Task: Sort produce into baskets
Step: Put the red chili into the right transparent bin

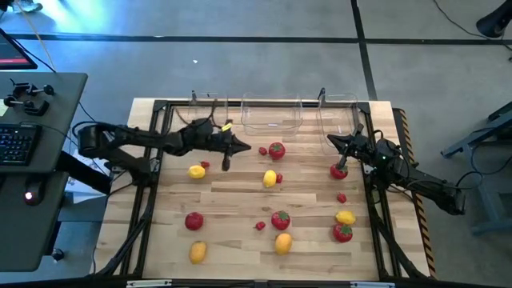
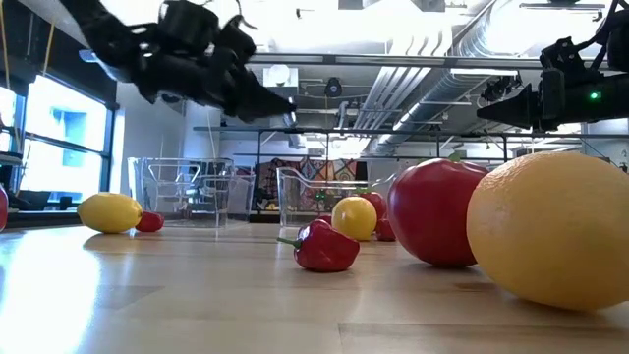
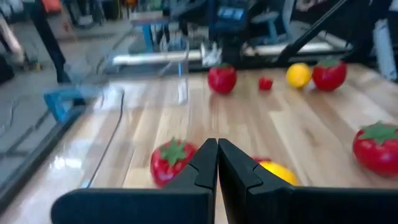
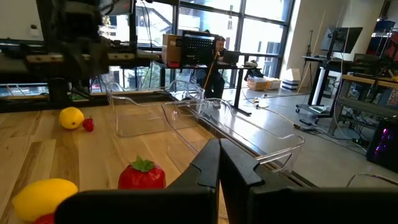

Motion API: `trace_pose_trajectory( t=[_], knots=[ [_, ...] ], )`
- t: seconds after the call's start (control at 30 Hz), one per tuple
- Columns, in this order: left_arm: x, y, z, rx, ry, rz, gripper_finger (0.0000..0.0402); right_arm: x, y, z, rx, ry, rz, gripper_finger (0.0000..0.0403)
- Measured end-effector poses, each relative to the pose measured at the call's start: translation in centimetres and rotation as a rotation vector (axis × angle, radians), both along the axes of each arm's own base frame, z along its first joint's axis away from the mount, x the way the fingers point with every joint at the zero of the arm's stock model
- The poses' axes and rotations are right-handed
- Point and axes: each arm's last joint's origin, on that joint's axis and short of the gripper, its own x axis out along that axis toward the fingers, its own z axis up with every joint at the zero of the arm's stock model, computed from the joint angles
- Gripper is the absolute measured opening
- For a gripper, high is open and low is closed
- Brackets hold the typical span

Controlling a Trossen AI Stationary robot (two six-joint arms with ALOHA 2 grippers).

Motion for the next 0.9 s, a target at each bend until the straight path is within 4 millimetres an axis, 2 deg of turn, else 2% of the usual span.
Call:
trace_pose_trajectory(
  t=[0.13,0.3,0.5,0.6,0.77,0.83,0.9],
  knots=[
    [1.4,0.7,-0.5,0.026,0.054,-0.023,0.0006,0.0,0.0,0.0,0.000,0.000,0.000,0.0000],
    [3.1,1.4,-0.9,0.104,0.113,-0.048,0.0032,0.0,0.0,0.0,0.000,0.000,0.000,0.0000],
    [4.9,1.5,1.8,-0.125,0.173,-0.013,0.0065,0.0,0.0,0.0,0.000,0.000,0.000,0.0000],
    [5.7,0.1,2.6,-0.085,0.151,-0.085,0.0067,0.0,0.0,0.0,0.000,0.000,0.000,0.0000],
    [6.2,-4.3,1.6,0.204,0.209,-0.307,0.0045,0.0,0.0,0.0,0.000,0.000,0.000,0.0000],
    [6.8,-6.0,1.2,0.217,0.210,-0.283,0.0034,0.0,0.0,0.0,0.000,0.000,0.000,0.0000],
    [7.0,-7.4,1.1,0.158,0.248,-0.227,0.0022,0.0,0.0,0.0,0.000,0.000,0.000,0.0000]
  ],
)
